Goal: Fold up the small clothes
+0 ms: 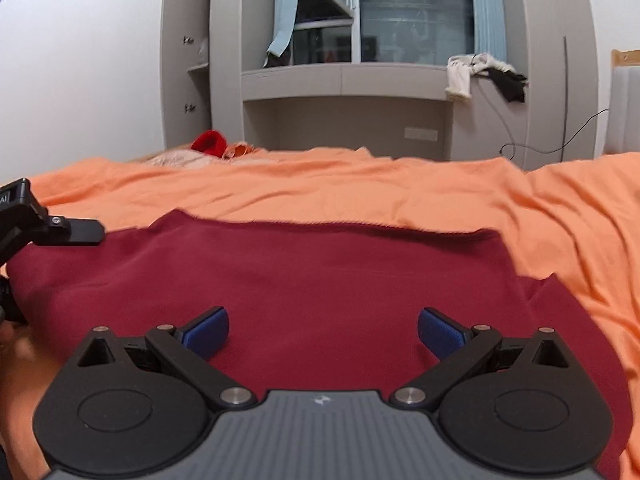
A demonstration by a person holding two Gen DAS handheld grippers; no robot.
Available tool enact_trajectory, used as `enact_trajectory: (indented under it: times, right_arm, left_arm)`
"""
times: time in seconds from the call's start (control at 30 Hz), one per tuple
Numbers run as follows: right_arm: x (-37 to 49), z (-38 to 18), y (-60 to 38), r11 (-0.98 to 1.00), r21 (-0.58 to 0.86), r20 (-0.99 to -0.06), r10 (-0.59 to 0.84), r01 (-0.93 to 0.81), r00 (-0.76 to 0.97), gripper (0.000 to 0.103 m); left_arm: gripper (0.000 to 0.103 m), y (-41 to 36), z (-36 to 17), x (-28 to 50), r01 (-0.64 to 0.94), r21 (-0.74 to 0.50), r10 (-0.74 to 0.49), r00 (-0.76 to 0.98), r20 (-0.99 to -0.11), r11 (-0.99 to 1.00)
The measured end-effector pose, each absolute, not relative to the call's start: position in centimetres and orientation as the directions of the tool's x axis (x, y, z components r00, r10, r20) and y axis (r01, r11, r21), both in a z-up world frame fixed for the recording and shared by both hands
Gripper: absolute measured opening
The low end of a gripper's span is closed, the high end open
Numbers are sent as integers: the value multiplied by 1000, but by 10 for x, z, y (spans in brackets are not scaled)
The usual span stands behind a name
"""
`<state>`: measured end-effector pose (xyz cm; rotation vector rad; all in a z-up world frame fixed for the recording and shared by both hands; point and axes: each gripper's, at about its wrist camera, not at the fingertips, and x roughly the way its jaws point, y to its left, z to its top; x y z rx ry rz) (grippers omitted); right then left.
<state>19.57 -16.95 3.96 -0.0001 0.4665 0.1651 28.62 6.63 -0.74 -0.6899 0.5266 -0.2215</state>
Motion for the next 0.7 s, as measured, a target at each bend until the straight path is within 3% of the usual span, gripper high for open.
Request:
enact_trajectory:
  times: [0.1, 0.2, 0.43, 0.7]
  right_arm:
    - [193, 34, -163, 982, 74, -459, 188, -174, 868, 103]
    - [189, 26, -153, 989, 22, -455, 141, -148, 879, 103]
    - [175, 18, -133, 986, -117, -395, 60, -115, 917, 103]
    - [179, 25, -139, 990, -86, -421, 70, -116, 904, 103]
  left_arm:
    - [102, 56, -9, 284, 67, -581, -359, 841, -404, 811]
    - [102, 48, -11, 280, 86, -524, -340, 846, -411, 847]
    - [102, 46, -11, 276, 77, -524, -328, 852, -407, 849]
    - [102, 51, -14, 270, 82, -531, -335, 853, -400, 843]
